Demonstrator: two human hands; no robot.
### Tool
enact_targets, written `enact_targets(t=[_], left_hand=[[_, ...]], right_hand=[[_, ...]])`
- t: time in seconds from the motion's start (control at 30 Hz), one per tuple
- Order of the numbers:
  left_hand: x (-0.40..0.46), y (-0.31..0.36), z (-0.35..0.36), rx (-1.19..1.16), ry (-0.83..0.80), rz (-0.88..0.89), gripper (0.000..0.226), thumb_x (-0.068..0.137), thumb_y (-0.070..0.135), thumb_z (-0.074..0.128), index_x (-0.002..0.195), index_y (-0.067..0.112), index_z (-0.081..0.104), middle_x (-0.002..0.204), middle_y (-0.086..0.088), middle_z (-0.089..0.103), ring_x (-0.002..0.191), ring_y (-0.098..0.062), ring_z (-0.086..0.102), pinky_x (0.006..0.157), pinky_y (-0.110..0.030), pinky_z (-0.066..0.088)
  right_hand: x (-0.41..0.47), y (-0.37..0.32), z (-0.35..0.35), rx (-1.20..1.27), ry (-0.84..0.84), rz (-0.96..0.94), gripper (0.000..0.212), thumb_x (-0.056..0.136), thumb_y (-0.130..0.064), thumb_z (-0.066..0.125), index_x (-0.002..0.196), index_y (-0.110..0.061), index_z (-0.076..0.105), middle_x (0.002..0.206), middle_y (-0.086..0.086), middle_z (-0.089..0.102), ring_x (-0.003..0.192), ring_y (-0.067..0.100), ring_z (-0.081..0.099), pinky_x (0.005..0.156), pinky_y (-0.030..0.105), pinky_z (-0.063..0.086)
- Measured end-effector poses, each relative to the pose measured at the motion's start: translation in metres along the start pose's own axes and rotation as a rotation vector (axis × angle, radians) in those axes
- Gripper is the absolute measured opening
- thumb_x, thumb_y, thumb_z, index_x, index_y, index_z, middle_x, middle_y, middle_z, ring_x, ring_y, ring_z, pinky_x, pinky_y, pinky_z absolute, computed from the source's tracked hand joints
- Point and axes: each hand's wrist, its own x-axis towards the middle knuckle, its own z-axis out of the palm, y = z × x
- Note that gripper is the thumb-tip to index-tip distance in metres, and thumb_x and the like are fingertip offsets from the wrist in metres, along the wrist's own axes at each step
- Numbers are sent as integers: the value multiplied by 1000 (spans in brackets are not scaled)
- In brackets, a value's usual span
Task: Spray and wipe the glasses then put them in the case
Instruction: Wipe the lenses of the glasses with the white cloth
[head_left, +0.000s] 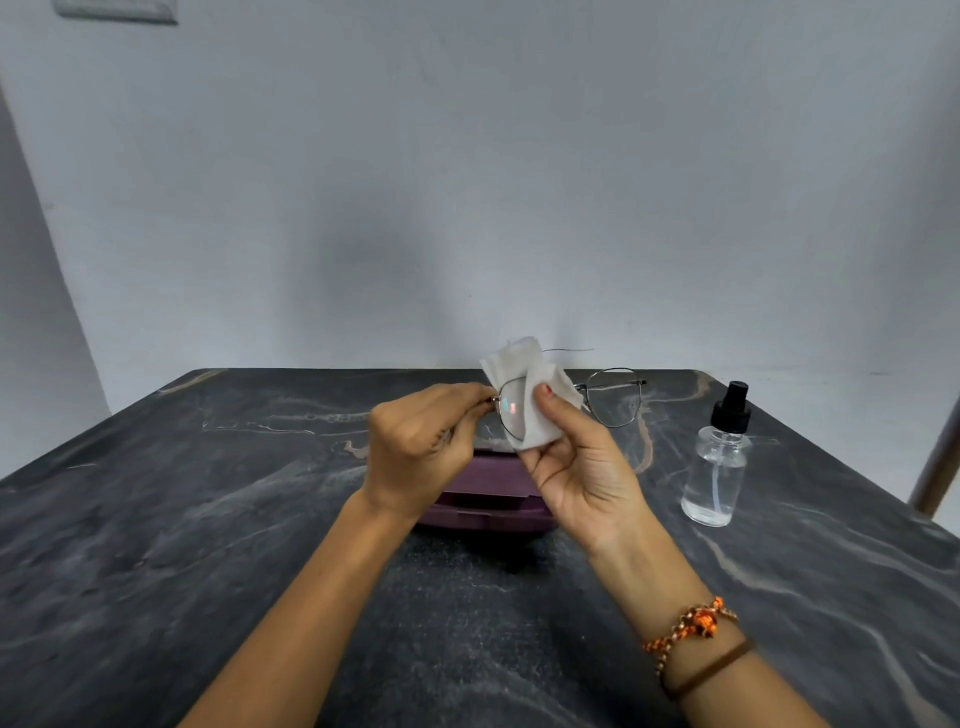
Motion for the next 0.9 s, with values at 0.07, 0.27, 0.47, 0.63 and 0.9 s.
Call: enact_targets(t=[0.07, 0.27, 0.47, 0.63, 0.9], left_hand=[[0, 0, 0, 3, -4, 12, 11, 74, 2, 66, 70, -7, 71, 67, -11, 72, 59, -18, 69, 55, -25, 52], [0, 1, 1, 9, -12, 15, 4, 65, -6, 74, 68, -7, 71, 66, -11, 71, 58, -18, 69, 54, -25, 52], [1, 1, 0, -2, 6, 1, 9, 73, 0, 66, 70, -7, 71, 66, -12, 71, 59, -19, 68, 55, -24, 52], [2, -1, -2, 6, 29, -20, 13, 74, 3, 65, 70, -8, 71, 66, -13, 71, 59, -18, 67, 57, -21, 52], [2, -3, -3, 9, 25, -20, 10, 74, 1, 68, 69, -8, 70, 66, -13, 71, 58, -18, 68, 57, -22, 52]], right_hand=[[-1, 0, 1, 4, -7, 1, 31, 60, 4, 62, 91, 0, 60, 76, 11, 73, 69, 19, 72, 56, 25, 58], [1, 0, 2, 22, 49, -87, 23, 79, 17, 48, 89, -1, 58, 66, 6, 71, 60, 12, 70, 53, 20, 56], [-2, 2, 2, 9, 5, -81, 19, 77, 12, 52, 86, -1, 61, 68, 6, 73, 63, 11, 71, 52, 16, 54], [-1, 5, -2, -104, 5, 36, 38, 60, -5, 65, 98, -5, 62, 83, 6, 73, 71, 13, 71, 62, 22, 58], [0, 5, -1, -47, 54, 2, 13, 77, -7, 60, 89, -10, 61, 70, 4, 74, 64, 13, 71, 54, 22, 57]])
